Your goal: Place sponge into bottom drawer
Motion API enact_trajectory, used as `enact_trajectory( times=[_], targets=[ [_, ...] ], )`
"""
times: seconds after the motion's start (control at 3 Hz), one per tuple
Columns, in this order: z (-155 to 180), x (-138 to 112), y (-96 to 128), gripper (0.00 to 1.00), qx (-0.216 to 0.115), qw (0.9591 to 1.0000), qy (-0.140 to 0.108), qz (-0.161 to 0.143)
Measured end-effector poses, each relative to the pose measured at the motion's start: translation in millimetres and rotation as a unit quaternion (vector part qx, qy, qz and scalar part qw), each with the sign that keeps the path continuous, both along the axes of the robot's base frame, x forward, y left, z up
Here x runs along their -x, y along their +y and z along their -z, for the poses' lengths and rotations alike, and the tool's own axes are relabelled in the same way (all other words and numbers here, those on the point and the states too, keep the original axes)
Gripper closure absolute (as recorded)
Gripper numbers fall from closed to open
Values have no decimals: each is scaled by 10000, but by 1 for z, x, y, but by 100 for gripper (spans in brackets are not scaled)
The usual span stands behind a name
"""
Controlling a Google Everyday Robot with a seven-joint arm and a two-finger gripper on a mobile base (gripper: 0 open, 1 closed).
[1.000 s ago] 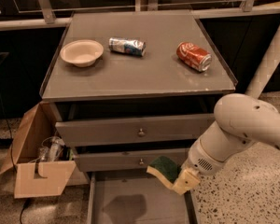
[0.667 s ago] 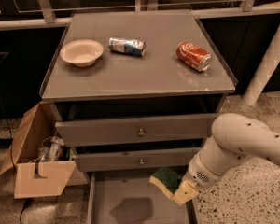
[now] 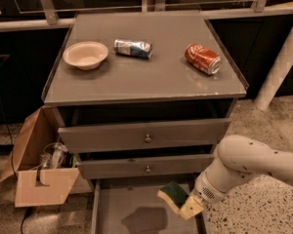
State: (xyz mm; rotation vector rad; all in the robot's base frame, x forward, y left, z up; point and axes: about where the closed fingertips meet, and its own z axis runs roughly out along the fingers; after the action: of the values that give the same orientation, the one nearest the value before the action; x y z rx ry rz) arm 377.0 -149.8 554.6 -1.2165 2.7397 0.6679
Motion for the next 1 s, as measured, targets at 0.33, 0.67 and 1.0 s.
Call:
enact_trajectory(
  times=[0.33,0.67,1.0],
  targets=[
    [15,2,1,100,-118,9998,161,30],
    [66,10,-7,100,-233,9976,561,334],
    [116,19,-13,100,-213,9933,978,574]
  ],
)
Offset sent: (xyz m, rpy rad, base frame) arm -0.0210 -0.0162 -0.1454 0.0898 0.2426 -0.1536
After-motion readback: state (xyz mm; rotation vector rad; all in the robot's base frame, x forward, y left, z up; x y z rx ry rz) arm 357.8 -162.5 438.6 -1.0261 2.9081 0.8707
